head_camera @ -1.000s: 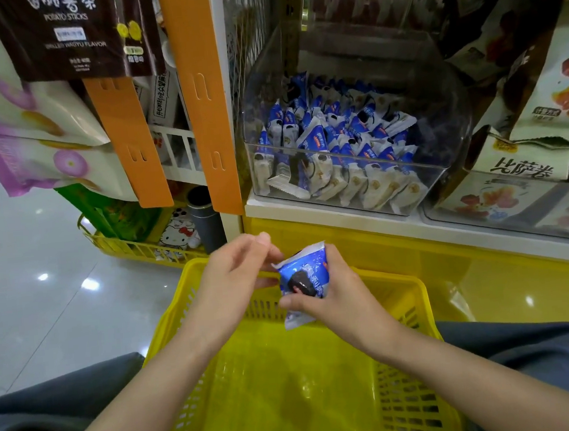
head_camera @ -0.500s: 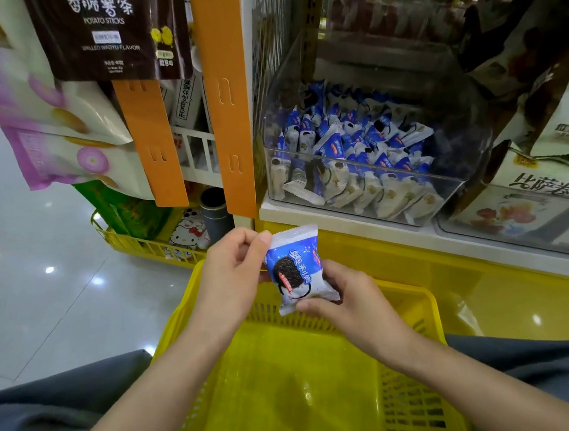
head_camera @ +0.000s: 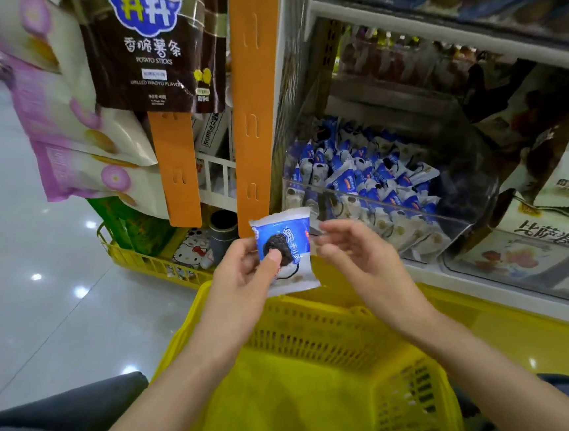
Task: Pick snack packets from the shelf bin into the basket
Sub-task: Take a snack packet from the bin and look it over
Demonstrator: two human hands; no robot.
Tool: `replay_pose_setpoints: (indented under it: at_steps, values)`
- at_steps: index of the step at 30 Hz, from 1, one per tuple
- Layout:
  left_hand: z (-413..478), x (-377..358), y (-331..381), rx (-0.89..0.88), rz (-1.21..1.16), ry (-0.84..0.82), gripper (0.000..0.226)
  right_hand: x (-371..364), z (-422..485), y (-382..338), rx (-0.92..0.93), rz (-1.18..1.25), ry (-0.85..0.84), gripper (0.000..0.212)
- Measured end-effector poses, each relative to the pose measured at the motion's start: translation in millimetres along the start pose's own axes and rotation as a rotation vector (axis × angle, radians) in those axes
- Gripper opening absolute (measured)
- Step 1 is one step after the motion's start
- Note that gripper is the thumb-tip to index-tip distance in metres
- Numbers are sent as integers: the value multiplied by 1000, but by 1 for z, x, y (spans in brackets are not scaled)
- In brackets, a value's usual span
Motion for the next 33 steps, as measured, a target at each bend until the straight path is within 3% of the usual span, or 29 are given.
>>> replay_pose_setpoints:
  at_steps: [3,5,8,13,20,25,28,33]
  values:
    - [1,19,2,7,-10,75,8,36,33,-24,75,-164,112,20]
    - [3,28,5,9,-23,115,8,45,64,-29,67,-323,95,23]
    - [6,32,9,8,-43,125,11,45,111,-13,-63,-432,-49,32]
    - [12,29,16,28,-61,78,6,35,153,26,-251,-643,-391,26]
    - [17,25,18,37,-83,38,10,23,155,58,-394,-769,-673,57]
    - [17,26,15,64,-60,33,9,30,154,56,-401,-634,-607,55]
    - [17,26,16,66,-47,34,8,43,153,45,-336,-574,-475,50]
    - [16,26,16,61,-48,72,7,71,139,7,-126,-477,-207,23]
Point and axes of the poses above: each hand's wrist, its own z-axis towards the middle knuckle, its own x-axis out of the back of the hand, y = z × x, the point moved 9 cm from there along z, towards the middle knuckle, and after that the axes turned 11 degrees about -y, right-handed, at the moved point
